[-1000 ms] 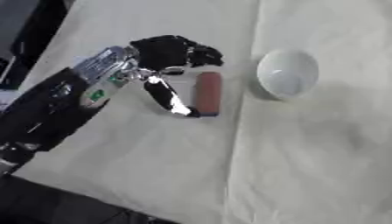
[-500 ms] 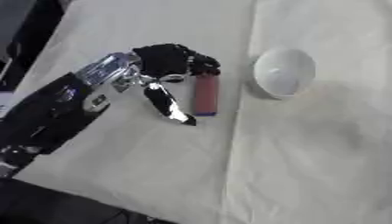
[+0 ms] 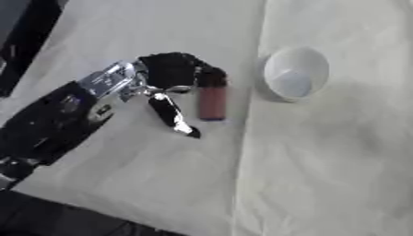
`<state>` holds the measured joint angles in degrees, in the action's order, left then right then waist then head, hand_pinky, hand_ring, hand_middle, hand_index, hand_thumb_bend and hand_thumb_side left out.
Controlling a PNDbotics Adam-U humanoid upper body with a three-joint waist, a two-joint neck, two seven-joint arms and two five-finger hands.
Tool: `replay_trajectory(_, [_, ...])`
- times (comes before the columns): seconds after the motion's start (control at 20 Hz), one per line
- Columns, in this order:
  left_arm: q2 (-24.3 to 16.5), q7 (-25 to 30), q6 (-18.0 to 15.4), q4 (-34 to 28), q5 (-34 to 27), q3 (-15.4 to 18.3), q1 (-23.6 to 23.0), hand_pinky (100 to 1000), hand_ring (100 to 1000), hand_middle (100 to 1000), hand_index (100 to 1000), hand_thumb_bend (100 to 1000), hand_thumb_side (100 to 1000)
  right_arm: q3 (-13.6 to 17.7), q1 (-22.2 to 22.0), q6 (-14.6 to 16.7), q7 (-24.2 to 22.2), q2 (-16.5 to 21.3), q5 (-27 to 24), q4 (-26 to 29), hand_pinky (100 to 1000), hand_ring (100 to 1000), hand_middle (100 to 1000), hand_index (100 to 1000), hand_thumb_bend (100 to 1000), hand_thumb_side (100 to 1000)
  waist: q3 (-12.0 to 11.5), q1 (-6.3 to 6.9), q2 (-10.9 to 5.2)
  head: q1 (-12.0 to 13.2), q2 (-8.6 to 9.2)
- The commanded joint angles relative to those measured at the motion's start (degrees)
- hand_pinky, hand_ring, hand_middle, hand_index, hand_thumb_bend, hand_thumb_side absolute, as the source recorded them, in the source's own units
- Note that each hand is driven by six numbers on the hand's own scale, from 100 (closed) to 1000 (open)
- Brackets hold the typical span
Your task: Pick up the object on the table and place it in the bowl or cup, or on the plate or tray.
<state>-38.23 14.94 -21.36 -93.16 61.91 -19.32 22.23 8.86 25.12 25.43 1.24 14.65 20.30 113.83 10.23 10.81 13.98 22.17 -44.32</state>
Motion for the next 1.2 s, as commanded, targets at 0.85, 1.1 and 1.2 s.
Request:
replay_trajectory(0.85, [-0.6, 1.2, 0.1, 2.8, -1.8, 0.7, 2.4, 724, 847, 931, 1000, 440, 902, 0.3, 0.6, -0.1, -0.4, 1.2, -0.2, 0.8, 164, 317, 469, 722, 100, 595, -0.1, -0.31, -0.75, -0.2, 0.2])
replay_trajectory(1.1, [0.0, 5.2, 4.1, 6.9, -5.5, 1.8, 6.4, 726, 844, 929, 1000, 417, 895, 0.5, -0.3, -0.3, -0.5, 1.7, -0.2, 0.8, 163, 317, 469, 721, 100, 594, -1.0, -0.12, -1.44, -0.4, 0.2])
replay_trajectory(1.2, [0.5, 5.9, 5.1, 8.0, -6.1, 1.8, 7.5, 726, 842, 927, 1000, 407, 886, 0.6, -0.5, -0.4, -0.5, 1.8, -0.2, 0.8, 163, 316, 469, 720, 100, 594, -1.3, -0.05, -1.61, -0.4, 0.2])
